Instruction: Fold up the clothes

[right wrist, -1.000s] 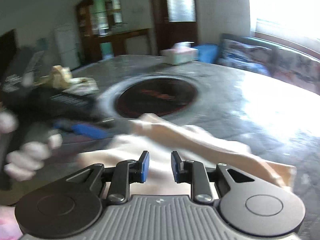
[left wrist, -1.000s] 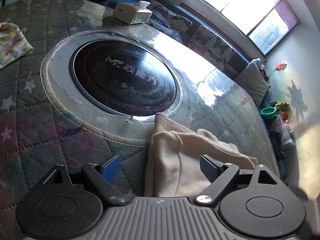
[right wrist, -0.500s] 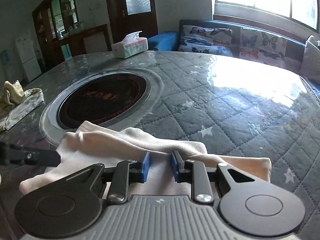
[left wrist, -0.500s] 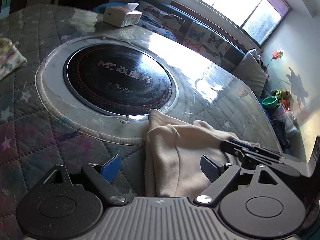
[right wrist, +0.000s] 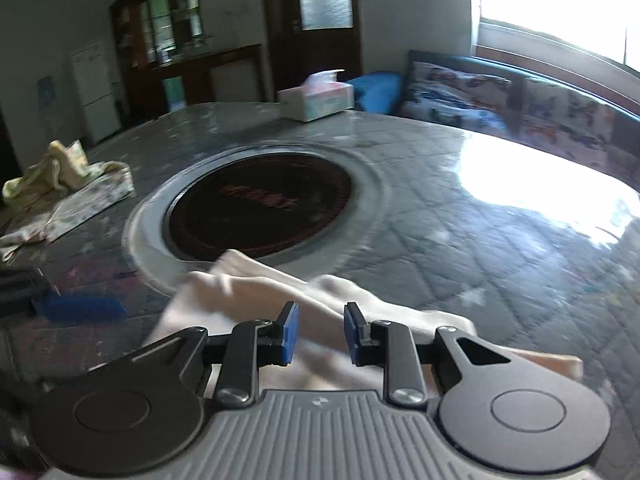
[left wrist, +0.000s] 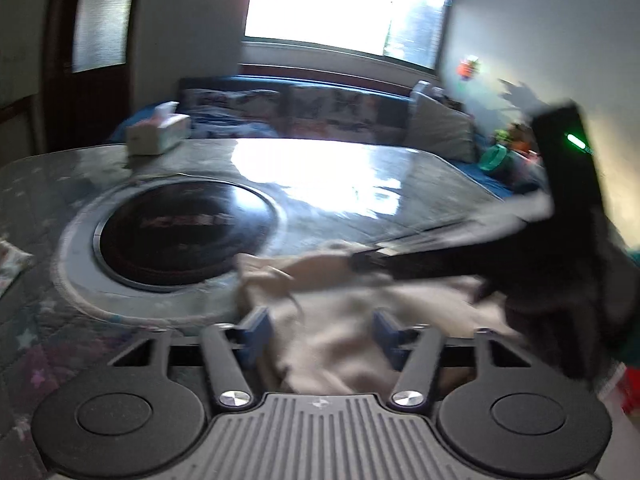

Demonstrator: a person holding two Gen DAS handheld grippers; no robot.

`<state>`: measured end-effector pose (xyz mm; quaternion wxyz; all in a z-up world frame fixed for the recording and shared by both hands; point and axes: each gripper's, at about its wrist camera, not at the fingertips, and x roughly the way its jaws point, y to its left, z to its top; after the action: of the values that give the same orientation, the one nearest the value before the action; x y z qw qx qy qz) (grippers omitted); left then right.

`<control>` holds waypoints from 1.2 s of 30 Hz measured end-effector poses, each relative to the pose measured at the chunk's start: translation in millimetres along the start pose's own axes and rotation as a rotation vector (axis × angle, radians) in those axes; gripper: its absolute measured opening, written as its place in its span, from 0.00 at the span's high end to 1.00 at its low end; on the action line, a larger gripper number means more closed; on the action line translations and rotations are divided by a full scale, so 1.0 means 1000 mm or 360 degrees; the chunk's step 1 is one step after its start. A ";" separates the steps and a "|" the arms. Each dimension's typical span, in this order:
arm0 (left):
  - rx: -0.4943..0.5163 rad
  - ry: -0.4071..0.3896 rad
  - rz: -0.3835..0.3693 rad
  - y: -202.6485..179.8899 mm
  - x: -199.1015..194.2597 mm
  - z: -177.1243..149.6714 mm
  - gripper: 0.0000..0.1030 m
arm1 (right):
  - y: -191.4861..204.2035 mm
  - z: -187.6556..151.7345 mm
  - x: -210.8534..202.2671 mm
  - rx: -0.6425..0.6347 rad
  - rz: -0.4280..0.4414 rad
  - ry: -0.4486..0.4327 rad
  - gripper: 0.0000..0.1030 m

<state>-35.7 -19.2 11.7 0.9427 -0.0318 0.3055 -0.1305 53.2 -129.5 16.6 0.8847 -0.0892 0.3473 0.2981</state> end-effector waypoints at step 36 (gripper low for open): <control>0.0027 0.0094 -0.0161 0.007 0.032 -0.001 0.68 | -0.002 -0.059 -0.070 -0.0063 -0.0050 -0.0023 0.72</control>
<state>-9.7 -20.5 -7.9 0.9256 -0.0355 0.3303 -0.1814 -19.1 -184.9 19.6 0.8897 -0.1100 0.3335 0.2916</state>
